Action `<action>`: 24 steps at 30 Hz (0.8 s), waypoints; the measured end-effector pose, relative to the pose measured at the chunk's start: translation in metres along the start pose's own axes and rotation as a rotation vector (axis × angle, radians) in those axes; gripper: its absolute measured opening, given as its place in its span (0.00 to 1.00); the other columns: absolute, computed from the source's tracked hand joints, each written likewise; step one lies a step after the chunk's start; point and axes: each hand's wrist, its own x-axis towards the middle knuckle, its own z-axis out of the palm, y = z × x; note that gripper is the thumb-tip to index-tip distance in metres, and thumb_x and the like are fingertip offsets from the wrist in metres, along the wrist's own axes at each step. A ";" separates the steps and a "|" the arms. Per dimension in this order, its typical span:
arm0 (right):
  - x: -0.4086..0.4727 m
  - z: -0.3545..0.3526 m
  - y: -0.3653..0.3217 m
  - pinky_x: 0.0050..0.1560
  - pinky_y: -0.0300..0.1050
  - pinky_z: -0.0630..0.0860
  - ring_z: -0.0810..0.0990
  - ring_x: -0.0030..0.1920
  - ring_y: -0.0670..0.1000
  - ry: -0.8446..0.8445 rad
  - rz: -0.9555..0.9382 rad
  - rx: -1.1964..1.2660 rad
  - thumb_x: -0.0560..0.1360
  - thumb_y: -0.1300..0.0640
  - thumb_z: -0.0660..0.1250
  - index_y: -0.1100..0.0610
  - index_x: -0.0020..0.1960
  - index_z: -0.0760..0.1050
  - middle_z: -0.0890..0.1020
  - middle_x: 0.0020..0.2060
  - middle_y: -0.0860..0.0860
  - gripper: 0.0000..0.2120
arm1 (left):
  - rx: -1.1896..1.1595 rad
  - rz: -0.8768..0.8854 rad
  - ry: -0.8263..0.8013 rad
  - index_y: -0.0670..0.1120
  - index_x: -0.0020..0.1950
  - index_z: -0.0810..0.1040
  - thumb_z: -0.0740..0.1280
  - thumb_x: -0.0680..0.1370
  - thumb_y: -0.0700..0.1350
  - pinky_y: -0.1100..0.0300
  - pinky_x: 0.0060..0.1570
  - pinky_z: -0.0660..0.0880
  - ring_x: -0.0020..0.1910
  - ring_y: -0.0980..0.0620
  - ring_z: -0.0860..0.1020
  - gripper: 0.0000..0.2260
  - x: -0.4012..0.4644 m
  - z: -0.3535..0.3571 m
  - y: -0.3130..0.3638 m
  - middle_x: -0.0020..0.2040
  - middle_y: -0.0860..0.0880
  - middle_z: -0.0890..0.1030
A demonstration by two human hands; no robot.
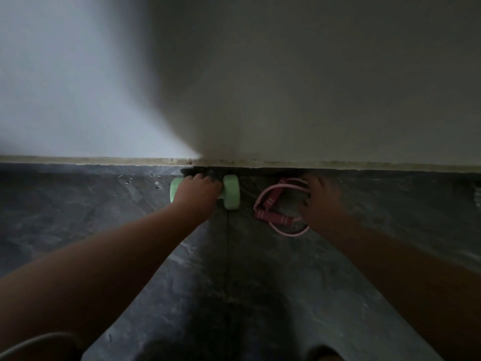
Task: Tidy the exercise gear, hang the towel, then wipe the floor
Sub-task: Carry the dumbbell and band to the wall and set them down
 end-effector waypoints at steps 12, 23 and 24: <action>-0.030 0.029 -0.002 0.52 0.55 0.75 0.76 0.61 0.58 -0.221 -0.573 -0.688 0.72 0.52 0.59 0.42 0.72 0.67 0.72 0.71 0.52 0.29 | -0.067 0.207 0.172 0.47 0.68 0.71 0.65 0.71 0.41 0.46 0.66 0.69 0.64 0.43 0.73 0.25 -0.043 0.021 -0.015 0.62 0.45 0.77; -0.035 0.049 0.004 0.74 0.53 0.63 0.67 0.73 0.46 -0.212 -0.588 -0.355 0.80 0.42 0.41 0.44 0.76 0.63 0.66 0.75 0.45 0.28 | -0.094 0.268 -0.180 0.49 0.74 0.64 0.64 0.77 0.41 0.49 0.66 0.71 0.70 0.45 0.67 0.25 -0.050 0.016 0.000 0.72 0.47 0.68; -0.035 0.043 0.000 0.64 0.57 0.73 0.76 0.66 0.55 -0.207 -0.563 -0.358 0.78 0.48 0.44 0.46 0.75 0.65 0.73 0.71 0.51 0.27 | -0.098 0.236 -0.202 0.49 0.74 0.64 0.64 0.77 0.41 0.47 0.64 0.72 0.70 0.45 0.67 0.25 -0.048 0.017 -0.002 0.73 0.46 0.67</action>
